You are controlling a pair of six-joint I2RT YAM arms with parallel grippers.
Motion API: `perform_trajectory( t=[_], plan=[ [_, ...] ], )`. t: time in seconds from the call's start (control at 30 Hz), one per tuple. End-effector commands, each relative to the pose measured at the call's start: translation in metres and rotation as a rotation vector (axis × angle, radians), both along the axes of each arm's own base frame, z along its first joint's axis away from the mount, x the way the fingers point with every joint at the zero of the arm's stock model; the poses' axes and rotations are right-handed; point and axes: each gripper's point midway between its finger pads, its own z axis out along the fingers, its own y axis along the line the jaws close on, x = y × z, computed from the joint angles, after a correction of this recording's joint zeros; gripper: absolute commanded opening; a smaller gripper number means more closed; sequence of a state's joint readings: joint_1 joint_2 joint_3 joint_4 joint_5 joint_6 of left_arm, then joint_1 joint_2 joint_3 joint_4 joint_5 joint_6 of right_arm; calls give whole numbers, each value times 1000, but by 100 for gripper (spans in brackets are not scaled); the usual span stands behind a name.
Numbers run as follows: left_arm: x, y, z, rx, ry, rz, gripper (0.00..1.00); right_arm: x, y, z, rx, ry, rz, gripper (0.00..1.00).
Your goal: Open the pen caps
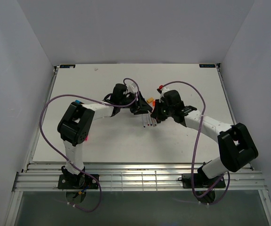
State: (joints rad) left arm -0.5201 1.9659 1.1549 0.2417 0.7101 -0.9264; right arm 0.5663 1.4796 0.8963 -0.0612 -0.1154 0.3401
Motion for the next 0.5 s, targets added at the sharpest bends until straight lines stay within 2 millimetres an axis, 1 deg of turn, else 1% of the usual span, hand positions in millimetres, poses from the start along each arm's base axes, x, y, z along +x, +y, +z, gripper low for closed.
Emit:
perform_trajectory(
  t=[0.0,0.17,0.3,0.37,0.47],
  plan=[
    [3,-8,23,-45,-44,-21,59,12,19,22,58,-53,21,8],
    [2,-10,24,-54,-43,-27,56,11,23,15,53,-37,26,8],
    [0,-9,22,-52,-41,-28,53,9,25,12,50,-29,33,8],
    [0,-10,22,-52,-42,-29,50,9,26,13,55,-36,30,8],
    [0,-11,23,-61,-39,-33,43,11,28,13,61,-49,31,8]
  ],
)
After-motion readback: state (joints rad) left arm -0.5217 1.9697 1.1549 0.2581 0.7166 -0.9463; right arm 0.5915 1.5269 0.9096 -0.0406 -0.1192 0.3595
